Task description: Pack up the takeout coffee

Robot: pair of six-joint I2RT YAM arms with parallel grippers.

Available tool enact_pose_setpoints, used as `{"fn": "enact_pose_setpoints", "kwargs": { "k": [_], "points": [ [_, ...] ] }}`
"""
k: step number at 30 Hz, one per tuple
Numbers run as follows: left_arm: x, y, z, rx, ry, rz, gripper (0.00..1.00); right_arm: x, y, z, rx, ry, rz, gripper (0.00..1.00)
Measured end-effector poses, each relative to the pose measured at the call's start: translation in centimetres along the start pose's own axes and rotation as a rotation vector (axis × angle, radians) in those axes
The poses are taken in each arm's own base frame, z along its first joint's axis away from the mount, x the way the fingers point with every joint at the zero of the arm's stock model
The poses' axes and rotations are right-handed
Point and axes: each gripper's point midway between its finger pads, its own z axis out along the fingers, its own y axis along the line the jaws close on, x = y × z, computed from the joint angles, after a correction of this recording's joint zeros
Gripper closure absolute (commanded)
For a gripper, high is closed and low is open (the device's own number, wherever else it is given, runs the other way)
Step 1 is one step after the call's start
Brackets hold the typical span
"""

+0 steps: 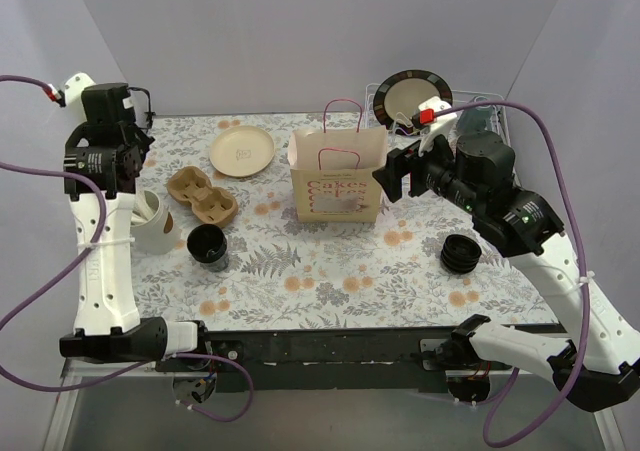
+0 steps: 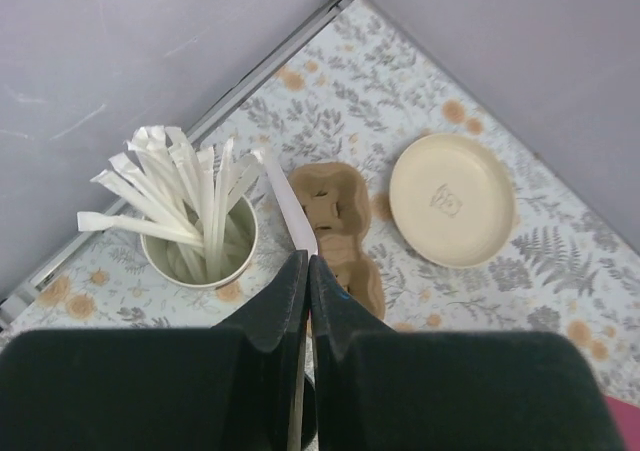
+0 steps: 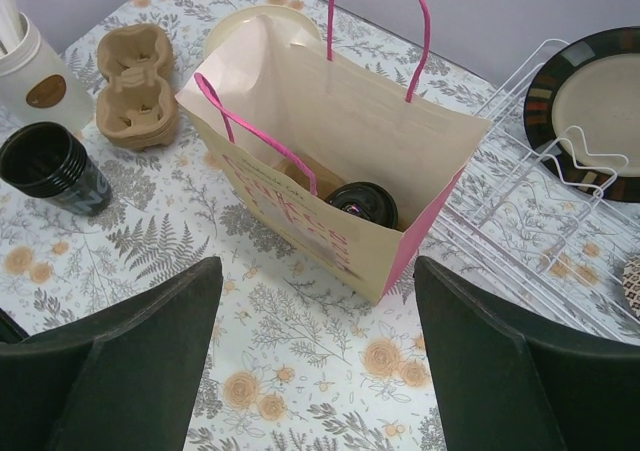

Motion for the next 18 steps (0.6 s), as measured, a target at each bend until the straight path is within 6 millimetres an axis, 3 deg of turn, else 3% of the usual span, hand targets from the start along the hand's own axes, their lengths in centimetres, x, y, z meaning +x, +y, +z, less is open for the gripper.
{"fn": "enact_pose_setpoints", "kwargs": {
  "k": [6, 12, 18],
  "points": [
    [-3.2, -1.4, -3.7, 0.135, -0.049, -0.041, 1.00, -0.2, -0.1, -0.2, 0.004, 0.012, -0.010, 0.16],
    [-4.0, -2.7, -7.5, 0.312, -0.060, -0.062, 1.00, -0.9, -0.2, -0.7, 0.013, 0.005, -0.009, 0.17],
    [-6.5, -6.0, -14.0, 0.657, -0.152, -0.120, 1.00, -0.7, -1.3, -1.3, 0.084, 0.017, 0.036, 0.18]
  ]
}}
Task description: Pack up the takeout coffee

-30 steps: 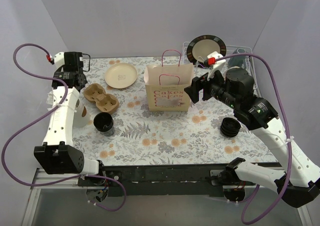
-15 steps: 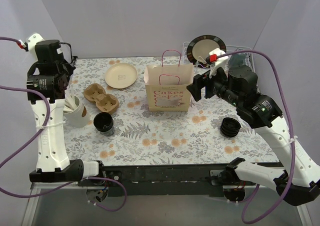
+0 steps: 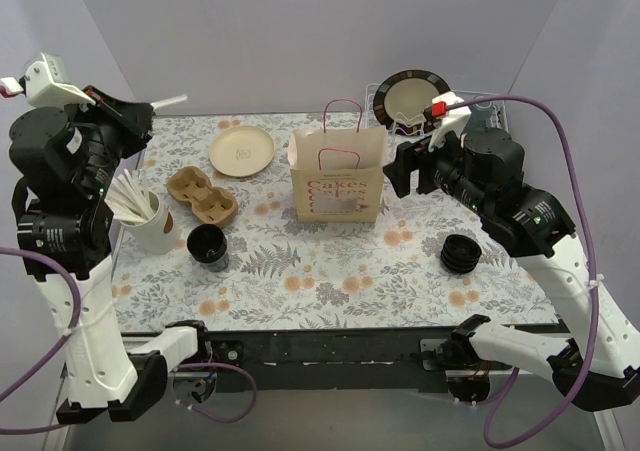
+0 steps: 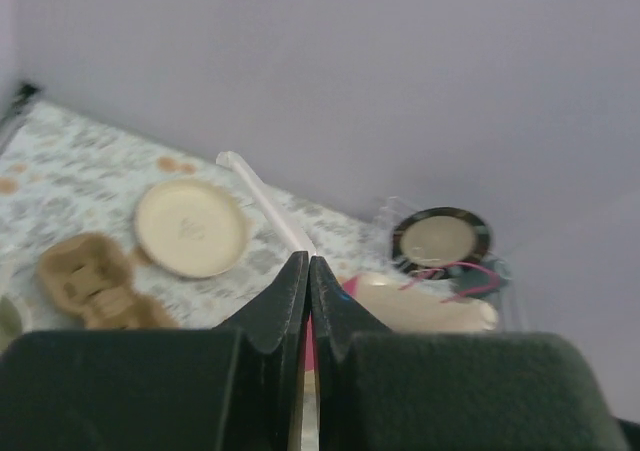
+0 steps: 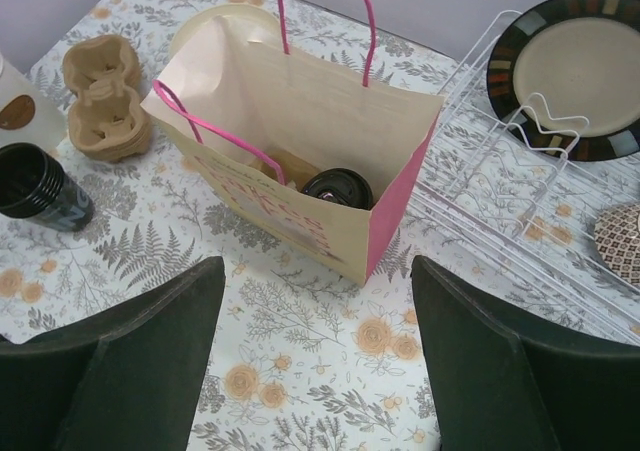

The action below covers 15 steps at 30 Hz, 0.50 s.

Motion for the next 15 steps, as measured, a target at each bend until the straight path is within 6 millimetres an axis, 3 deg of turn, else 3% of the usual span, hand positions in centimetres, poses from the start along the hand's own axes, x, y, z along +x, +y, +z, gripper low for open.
{"fn": "enact_pose_setpoints", "kwargs": {
  "k": [5, 8, 10, 15],
  "points": [
    [-1.5, -7.8, -1.7, 0.391, 0.008, -0.082, 1.00, -0.3, -0.7, -0.4, 0.053, -0.006, 0.046, 0.18],
    [-1.1, -11.2, -1.1, 0.575, 0.091, -0.147, 1.00, -0.7, -1.0, -0.6, 0.072, -0.019, 0.066, 0.18],
    [-0.3, -12.5, 0.2, 0.649, 0.161, -0.186, 1.00, -0.9, -1.1, -0.7, 0.081, -0.023, 0.076, 0.18],
    [3.0, -12.6, 3.7, 0.673, 0.332, -0.262, 1.00, -0.9, -1.4, -0.7, 0.098, -0.025, 0.094, 0.18]
  ]
}}
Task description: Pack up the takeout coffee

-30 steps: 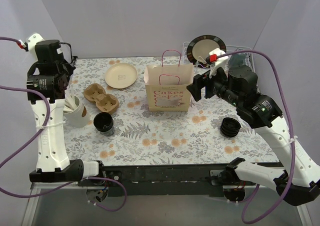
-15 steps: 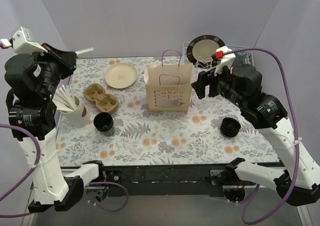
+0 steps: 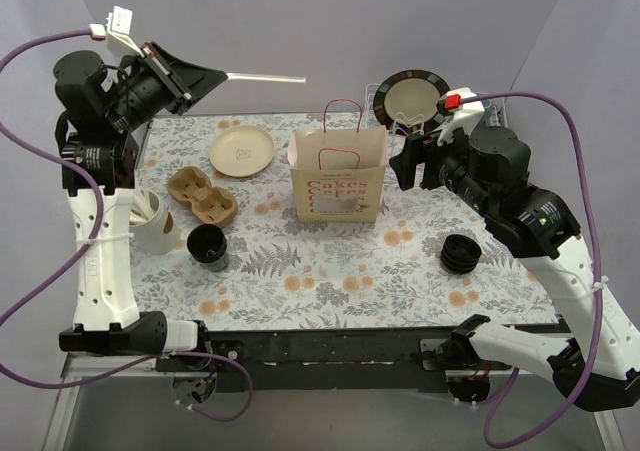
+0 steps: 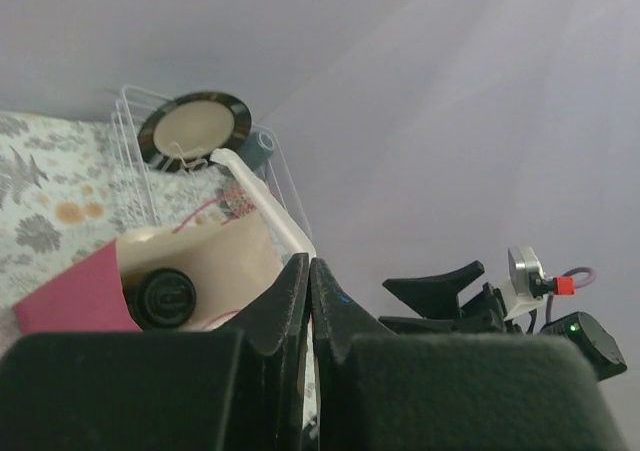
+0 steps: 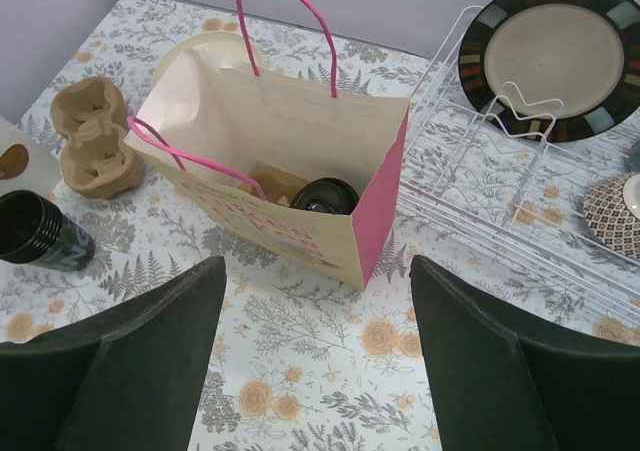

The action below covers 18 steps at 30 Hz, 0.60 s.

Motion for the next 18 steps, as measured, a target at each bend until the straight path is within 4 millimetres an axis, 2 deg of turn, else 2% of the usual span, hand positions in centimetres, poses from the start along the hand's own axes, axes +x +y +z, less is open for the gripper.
{"fn": "enact_pose_setpoints", "kwargs": {
  "k": [3, 5, 9, 13, 18],
  "points": [
    [2.5, 0.7, 1.1, -0.013, 0.085, -0.051, 1.00, 0.0, -0.2, 0.0, 0.013, -0.001, 0.010, 0.18],
    [5.0, 0.0, 1.7, 0.000, 0.158, -0.042, 1.00, 0.0, -0.3, 0.0, 0.021, -0.003, 0.020, 0.18],
    [8.5, -0.8, 1.8, 0.024, 0.260, -0.024, 1.00, 0.0, -0.5, 0.0, 0.033, -0.003, 0.026, 0.19],
    [9.5, 0.2, 2.1, -0.004, 0.287, -0.012, 1.00, 0.0, -0.5, 0.1, 0.038, 0.000, 0.027, 0.19],
    [9.8, 1.8, 2.3, -0.054, 0.291, 0.035, 1.00, 0.4, -0.5, 0.7, 0.044, 0.017, 0.029, 0.19]
  ]
}}
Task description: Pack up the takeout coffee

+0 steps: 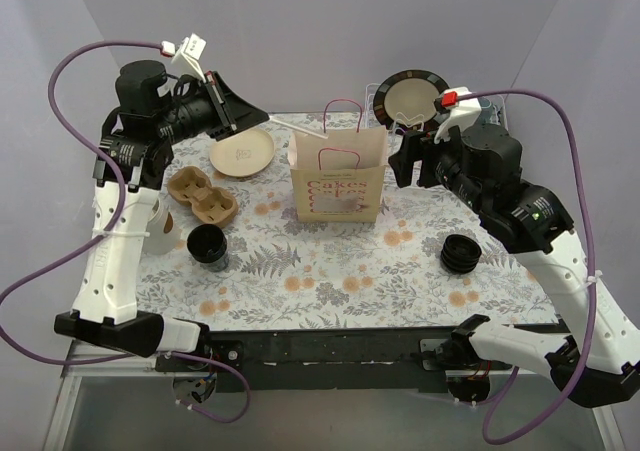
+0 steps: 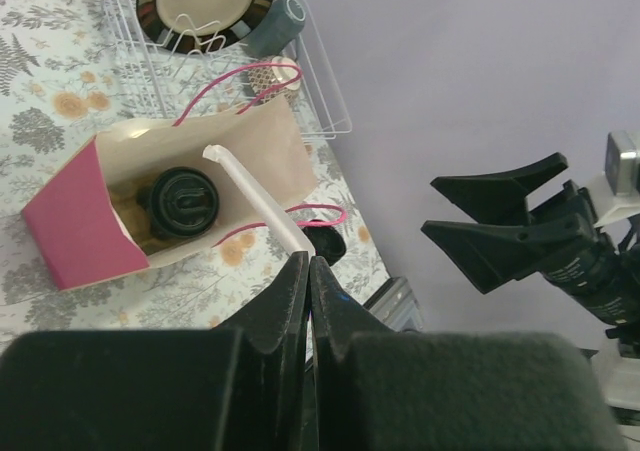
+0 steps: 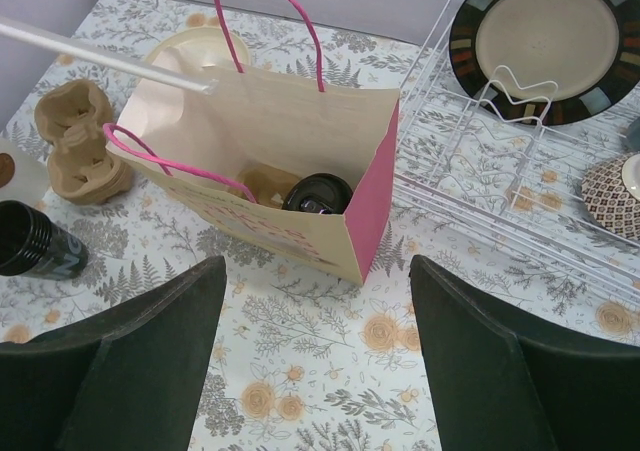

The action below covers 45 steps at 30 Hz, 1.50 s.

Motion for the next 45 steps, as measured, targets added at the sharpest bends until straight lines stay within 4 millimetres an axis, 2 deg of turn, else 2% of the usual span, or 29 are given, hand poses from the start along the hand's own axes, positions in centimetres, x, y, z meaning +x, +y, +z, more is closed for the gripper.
{"fn": "enact_pose_setpoints", "kwargs": {
  "k": [7, 11, 21, 23, 24, 26, 28, 31, 32, 34, 38, 45],
  "points": [
    [1.0, 3.3, 2.1, -0.080, 0.054, 0.040, 1.00, 0.5, 0.0, 0.3, 0.006, 0.023, 0.007, 0.19],
    [2.7, 6.1, 3.8, -0.123, 0.105, 0.027, 1.00, 0.9, -0.3, 0.8, 0.031, 0.042, 0.009, 0.20],
    [4.7, 10.0, 7.6, -0.203, 0.168, 0.005, 0.99, 1.1, -0.4, 4.2, 0.102, 0.117, 0.033, 0.20],
    [5.5, 10.6, 8.5, -0.227, 0.186, 0.013, 0.92, 1.4, -0.4, 4.5, 0.107, 0.128, 0.030, 0.20],
    [5.9, 10.8, 9.0, -0.236, 0.195, 0.020, 0.84, 1.6, -0.5, 4.6, 0.109, 0.135, 0.028, 0.20],
    [6.5, 11.2, 10.0, -0.251, 0.215, 0.033, 0.83, 1.7, -0.5, 4.7, 0.112, 0.138, 0.027, 0.20],
    [7.1, 11.6, 10.9, -0.264, 0.232, 0.036, 0.76, 1.7, -0.5, 4.8, 0.116, 0.139, 0.027, 0.20],
    [7.5, 12.1, 11.5, -0.287, 0.243, 0.046, 0.55, 1.8, -0.7, 5.0, 0.127, 0.142, 0.025, 0.20],
    [7.4, 12.3, 11.5, -0.298, 0.241, 0.050, 0.53, 1.9, -0.9, 5.2, 0.133, 0.147, 0.026, 0.23],
    [6.7, 12.3, 11.4, -0.312, 0.224, 0.060, 0.49, 2.3, -1.1, 5.7, 0.144, 0.164, 0.026, 0.28],
    [5.3, 12.0, 11.2, -0.330, 0.180, 0.083, 0.49, 2.5, -1.3, 7.7, 0.154, 0.204, 0.030, 0.31],
    [5.8, 13.2, 11.0, -0.378, 0.190, 0.079, 0.49, 2.6, -1.7, 10.5, 0.146, 0.246, 0.046, 0.33]
  ]
}}
